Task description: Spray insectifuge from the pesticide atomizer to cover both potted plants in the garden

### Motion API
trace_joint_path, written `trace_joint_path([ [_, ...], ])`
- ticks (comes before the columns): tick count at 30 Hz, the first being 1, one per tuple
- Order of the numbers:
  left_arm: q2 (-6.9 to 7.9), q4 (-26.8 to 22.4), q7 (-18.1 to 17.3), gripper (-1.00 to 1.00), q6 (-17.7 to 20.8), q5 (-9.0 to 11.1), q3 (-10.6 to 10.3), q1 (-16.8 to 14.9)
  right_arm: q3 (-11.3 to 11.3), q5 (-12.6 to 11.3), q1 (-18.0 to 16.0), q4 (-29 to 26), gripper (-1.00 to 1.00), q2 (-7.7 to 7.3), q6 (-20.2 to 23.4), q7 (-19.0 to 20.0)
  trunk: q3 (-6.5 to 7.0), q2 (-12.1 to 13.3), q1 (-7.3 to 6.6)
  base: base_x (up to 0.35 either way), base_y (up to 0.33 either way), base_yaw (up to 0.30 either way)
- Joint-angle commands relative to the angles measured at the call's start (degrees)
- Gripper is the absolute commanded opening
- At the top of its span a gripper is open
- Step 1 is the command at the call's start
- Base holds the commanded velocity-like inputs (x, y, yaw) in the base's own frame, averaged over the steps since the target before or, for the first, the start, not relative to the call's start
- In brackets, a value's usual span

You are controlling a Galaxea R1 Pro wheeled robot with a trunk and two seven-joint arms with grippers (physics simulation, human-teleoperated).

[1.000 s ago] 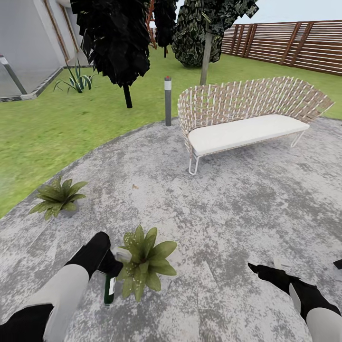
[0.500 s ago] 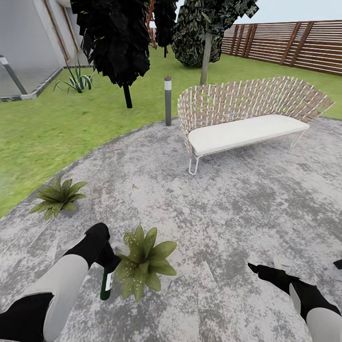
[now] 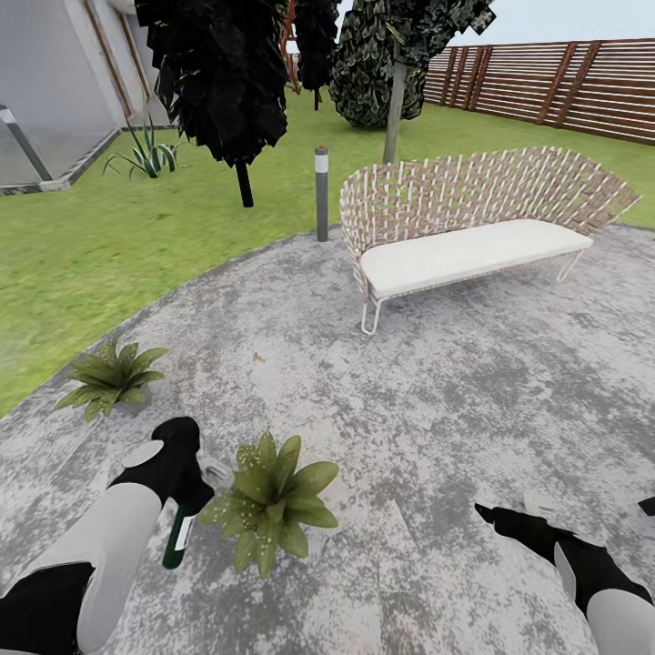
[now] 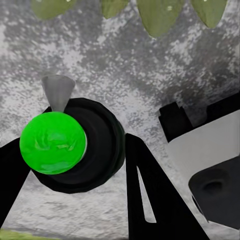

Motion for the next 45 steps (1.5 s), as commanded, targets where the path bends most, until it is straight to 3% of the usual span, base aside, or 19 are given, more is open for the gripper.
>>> trace_joint_path([
  [1,-0.1,-0.15,-0.53,-1.0,0.36,-0.5,0.21,-0.03,-0.48,0.26,-0.06,-0.12,1.0,0.04,0.39,0.46,-0.04,-0.02,-0.01,0.054,0.0,0.0],
  [20,-0.43,-0.68,-0.17,-1.0,-0.93,-0.03,0.17,-0.03,-0.48,0.26,-0.07,-0.12,1.0,0.06,0.38,0.47,-0.04,-0.02,-0.01,0.038,0.0,-0.001],
  [33,-0.46,-0.82,-0.13,-1.0,-1.98,-0.03,0.21,-0.03,-0.48,0.26,-0.07,-0.15,1.0,0.06,0.43,0.54,-0.04,-0.02,-0.01,0.0,0.0,-0.179],
  [45,-1.09,-8.05,-0.52,-1.0,-1.75,-0.03,0.21,-0.03,-0.48,0.26,-0.08,-0.15,1.0,0.06,0.43,0.54,-0.04,-0.02,-0.01,0.0,0.0,-0.069],
])
